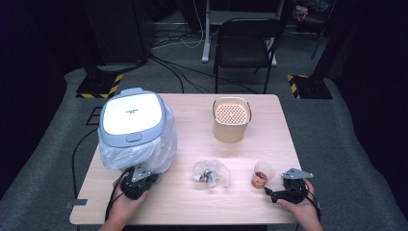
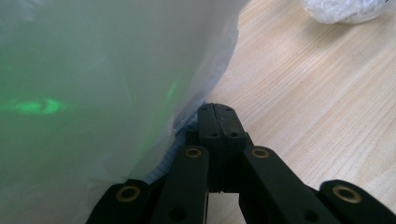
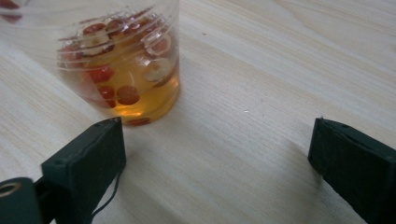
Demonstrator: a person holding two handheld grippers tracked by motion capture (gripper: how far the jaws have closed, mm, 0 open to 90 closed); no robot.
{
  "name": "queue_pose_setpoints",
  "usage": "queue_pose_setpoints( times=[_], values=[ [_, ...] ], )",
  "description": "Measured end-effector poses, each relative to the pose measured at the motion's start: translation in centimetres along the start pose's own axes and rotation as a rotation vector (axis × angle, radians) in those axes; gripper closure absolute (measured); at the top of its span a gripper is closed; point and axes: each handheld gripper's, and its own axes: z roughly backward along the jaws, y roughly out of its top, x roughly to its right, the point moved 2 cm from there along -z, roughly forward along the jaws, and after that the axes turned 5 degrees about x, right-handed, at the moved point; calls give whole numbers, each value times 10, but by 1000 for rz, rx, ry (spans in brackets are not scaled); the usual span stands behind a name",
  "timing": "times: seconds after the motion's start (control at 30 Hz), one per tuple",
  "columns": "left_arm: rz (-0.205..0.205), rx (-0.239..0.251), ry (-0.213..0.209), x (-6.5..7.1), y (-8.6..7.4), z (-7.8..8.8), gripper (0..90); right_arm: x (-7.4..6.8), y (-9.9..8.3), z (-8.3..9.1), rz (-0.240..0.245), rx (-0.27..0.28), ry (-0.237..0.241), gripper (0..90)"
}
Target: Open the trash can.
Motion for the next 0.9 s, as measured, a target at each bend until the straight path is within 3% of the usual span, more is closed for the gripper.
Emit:
queue_pose_setpoints(
  times=[0.1, 0.23, 0.27, 0.3, 0.7, 0.73, 0.83, 0.9],
  values=[
    [-2, 0, 0, 1, -1, 0, 900, 0, 0, 1, 1, 6, 3, 77],
    [-3, -3, -7, 0, -2, 1, 900, -1, 1, 5, 16, 7, 26, 240],
    [-5, 4, 0, 0, -2, 0, 900, -1, 1, 5, 16, 7, 26, 240],
    [17, 0, -7, 3, -2, 0, 900, -1, 3, 8, 39, 7, 31, 314],
    [13, 0, -6, 3, -3, -2, 900, 4, 6, 27, 43, 4, 1, 371],
    [-16, -5, -7, 2, -3, -2, 900, 4, 7, 29, 48, -2, -4, 372],
    [-23, -20, -5, 2, -2, -2, 900, 1, 12, 35, 50, -4, -23, 383],
    [-6, -11, 3, 4, -3, -3, 900, 0, 14, 38, 69, -10, -18, 393]
  ],
)
